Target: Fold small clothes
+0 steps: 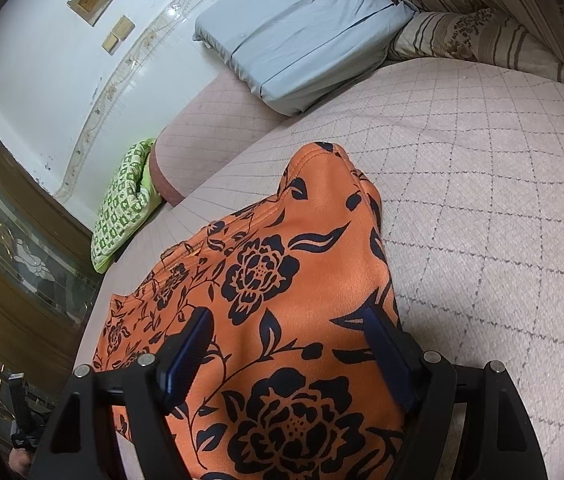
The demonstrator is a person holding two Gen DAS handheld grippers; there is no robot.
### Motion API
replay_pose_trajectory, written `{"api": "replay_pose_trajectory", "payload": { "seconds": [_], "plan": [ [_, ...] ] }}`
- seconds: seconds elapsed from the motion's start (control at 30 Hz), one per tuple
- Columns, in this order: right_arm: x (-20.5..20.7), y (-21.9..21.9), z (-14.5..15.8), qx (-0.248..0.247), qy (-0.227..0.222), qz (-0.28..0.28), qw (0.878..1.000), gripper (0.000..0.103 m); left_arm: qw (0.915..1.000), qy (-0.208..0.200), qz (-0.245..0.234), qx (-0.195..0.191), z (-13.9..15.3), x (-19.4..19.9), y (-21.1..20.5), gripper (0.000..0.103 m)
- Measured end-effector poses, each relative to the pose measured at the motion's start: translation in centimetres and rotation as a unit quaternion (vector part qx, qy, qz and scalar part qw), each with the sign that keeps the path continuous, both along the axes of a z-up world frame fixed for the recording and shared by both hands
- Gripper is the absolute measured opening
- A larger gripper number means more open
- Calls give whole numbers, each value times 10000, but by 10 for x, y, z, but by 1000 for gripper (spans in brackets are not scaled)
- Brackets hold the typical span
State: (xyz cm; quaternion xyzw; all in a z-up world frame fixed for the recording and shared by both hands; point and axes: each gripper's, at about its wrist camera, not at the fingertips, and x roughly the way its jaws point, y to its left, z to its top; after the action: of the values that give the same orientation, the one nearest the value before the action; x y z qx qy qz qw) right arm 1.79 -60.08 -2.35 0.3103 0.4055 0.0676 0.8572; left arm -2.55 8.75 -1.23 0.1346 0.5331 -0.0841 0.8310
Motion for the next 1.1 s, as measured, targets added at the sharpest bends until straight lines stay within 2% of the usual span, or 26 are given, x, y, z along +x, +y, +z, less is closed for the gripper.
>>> {"api": "replay_pose_trajectory", "payload": {
  "seconds": [0.03,0.1,0.13,0.17,0.2,0.27,0.33,0.4,0.5,0.57,0.6,0.63,0.67,0.7,0.73,0.77,0.8,0.9,0.93,1.0,1.1],
  "plan": [
    [0,0,0,-6,0,2,10000,80,9997,28,-78,216,-2,1,2,10],
    [0,0,0,-3,-3,9,10000,80,9941,22,-79,1081,-7,3,14,8],
    [0,0,0,-3,-2,4,10000,80,9926,50,50,1211,-6,4,28,8],
    [0,0,0,-9,-2,4,10000,80,9938,69,188,1091,-3,5,35,7],
    [0,1,0,-30,1,0,10000,80,9962,24,408,770,6,4,46,7],
    [1,2,0,-60,6,-11,10000,80,9988,-150,386,277,21,-1,44,8],
    [1,3,1,-98,11,-18,9999,80,9994,-235,224,-155,28,-3,30,13],
    [1,4,0,-122,12,-13,9999,80,9985,-231,34,-504,27,0,9,48],
    [0,4,1,-121,4,-8,9999,80,9941,-419,128,-992,27,2,-9,50],
    [0,4,0,-128,6,-17,9999,80,9848,-600,472,-1557,30,6,-13,50],
    [0,4,0,-136,8,-16,9999,80,9808,-690,626,-1711,31,11,-13,50],
    [1,5,0,-147,11,-13,9999,80,9802,-745,784,-1659,26,15,-15,50],
    [1,5,0,-155,11,-8,9999,80,9852,-639,1049,-1195,15,23,-19,50],
    [1,4,0,-148,9,0,9999,80,9865,-477,1327,-829,2,30,-18,49],
    [0,4,0,-137,4,3,9999,80,9853,-328,1552,-629,-7,36,-15,49],
    [0,4,0,-114,-3,7,9999,80,9815,-216,1739,-771,-16,35,-5,51],
    [-1,3,0,-88,-13,19,10000,80,9772,-272,1871,-972,-13,30,3,51],
    [0,2,-1,-63,-13,-5,10000,80,9755,-677,2004,-605,10,21,4,50],
    [0,2,0,-71,-11,-16,10000,80,9752,-877,1944,-591,22,20,2,50],
    [1,3,0,-99,-13,-8,10000,81,9758,-1031,1707,-901,43,24,-9,53],
    [0,3,0,-95,-20,17,10000,82,9775,-1062,1384,-1185,45,37,-34,62]
  ]
}}
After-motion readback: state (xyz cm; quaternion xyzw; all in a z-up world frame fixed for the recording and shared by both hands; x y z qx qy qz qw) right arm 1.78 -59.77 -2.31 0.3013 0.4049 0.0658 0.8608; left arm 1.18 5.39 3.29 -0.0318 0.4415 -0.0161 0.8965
